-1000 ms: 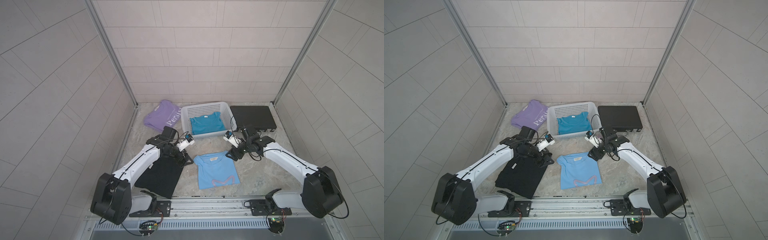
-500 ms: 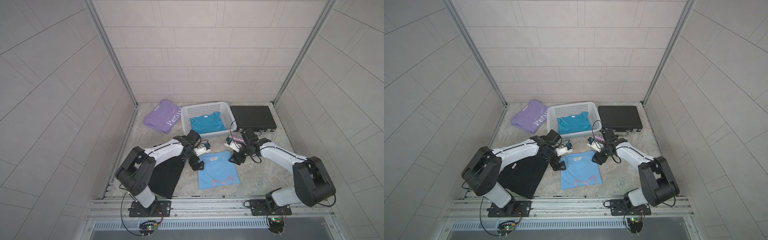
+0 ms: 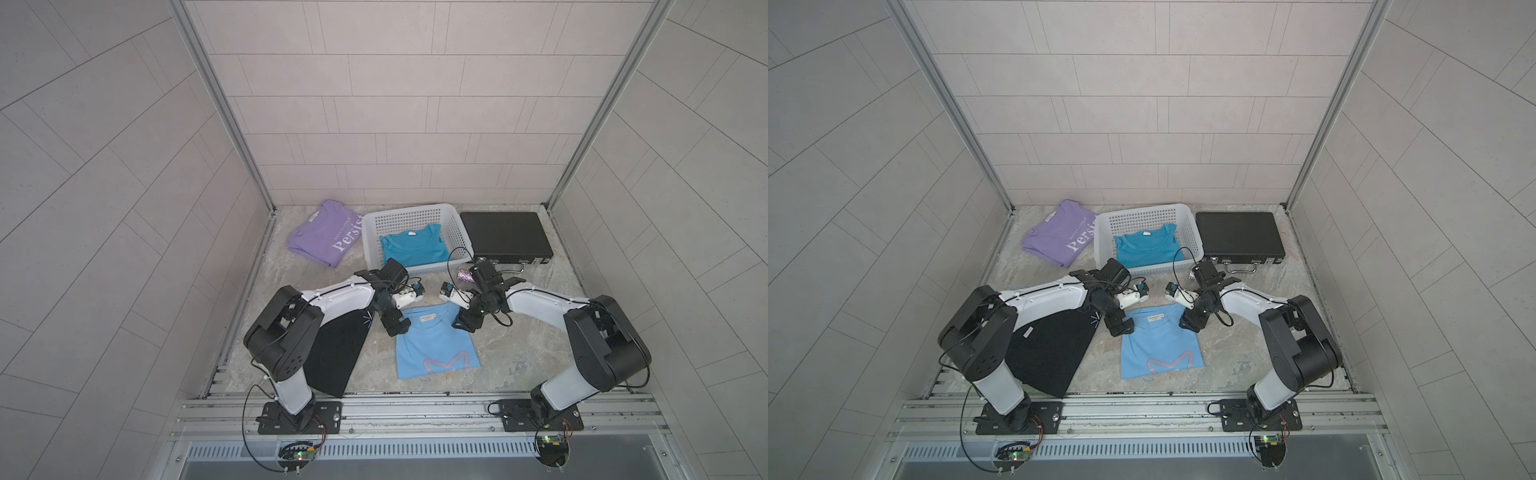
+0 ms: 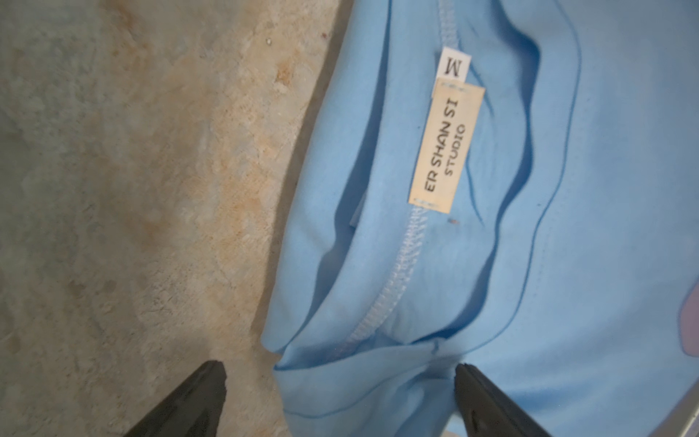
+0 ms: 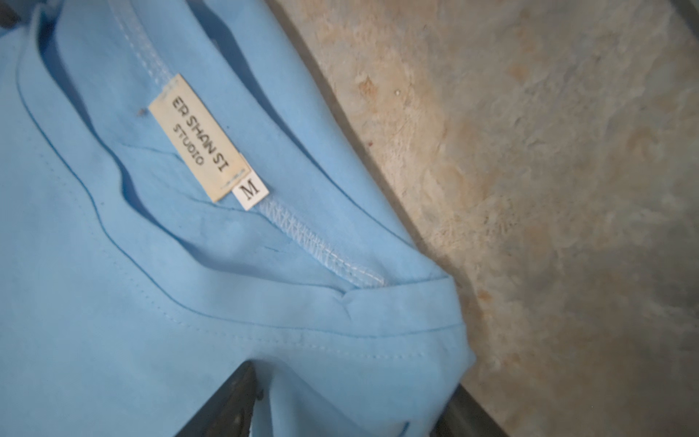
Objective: Put the folded t-shirts into the basket
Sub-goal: Pick up the T-shirt from the center of the board.
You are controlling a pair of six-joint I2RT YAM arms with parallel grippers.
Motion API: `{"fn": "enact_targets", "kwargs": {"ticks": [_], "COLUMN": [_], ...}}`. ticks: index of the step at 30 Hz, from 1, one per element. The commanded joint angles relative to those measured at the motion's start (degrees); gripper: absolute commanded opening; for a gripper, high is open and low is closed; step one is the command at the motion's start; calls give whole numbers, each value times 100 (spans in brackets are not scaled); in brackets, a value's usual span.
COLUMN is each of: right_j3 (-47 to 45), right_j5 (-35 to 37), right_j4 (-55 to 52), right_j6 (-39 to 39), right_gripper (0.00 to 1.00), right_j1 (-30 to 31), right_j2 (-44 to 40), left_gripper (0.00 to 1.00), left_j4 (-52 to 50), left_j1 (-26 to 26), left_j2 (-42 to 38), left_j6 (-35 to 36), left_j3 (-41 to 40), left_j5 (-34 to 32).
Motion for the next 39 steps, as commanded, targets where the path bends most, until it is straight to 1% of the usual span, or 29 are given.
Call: {"fn": "enact_targets", "kwargs": {"ticks": [1, 8, 10, 12, 16, 20, 25, 28, 33, 34, 39], "right_j3": [101, 155, 159, 176, 250, 244, 232, 280, 307, 305, 249], "right_j5": [175, 219, 219, 219, 190, 165, 5, -102, -378, -445, -553], "right_j4": [147, 107, 100, 90, -36, -57, -40, -20, 9, 6, -17], "right_j6": [-83, -73, -71, -40, 19, 59, 100, 315, 424, 425, 455], "right_gripper": [72, 72, 71, 67, 55, 45, 31, 21, 8, 6, 1], "right_j1": [13, 10, 8, 4, 69, 123, 128, 132, 147, 147, 138], "right_j2": [64, 179, 189, 217, 355, 395, 414, 299, -114, -192, -427], "left_gripper": [95, 91, 88, 84, 68, 53, 37, 24, 2, 0, 0], "left_j4": [-13, -111, -109, -99, -44, 154, 215, 227, 224, 236, 206], "left_j1": [-10, -18, -27, -49, -76, -72, -74, -72, -72, -65, -7], "left_j2": [240, 523, 585, 630, 611, 359, 188, 125, -83, -136, -397], "left_j6": [147, 216, 236, 238, 211, 141, -1, -50, -45, -46, -63], "left_j3": [164, 265, 257, 234, 43, -277, -391, -368, -347, -354, -351], "left_j5": [-128, -118, -148, -195, -209, -177, -182, -209, -108, -84, 105]}}
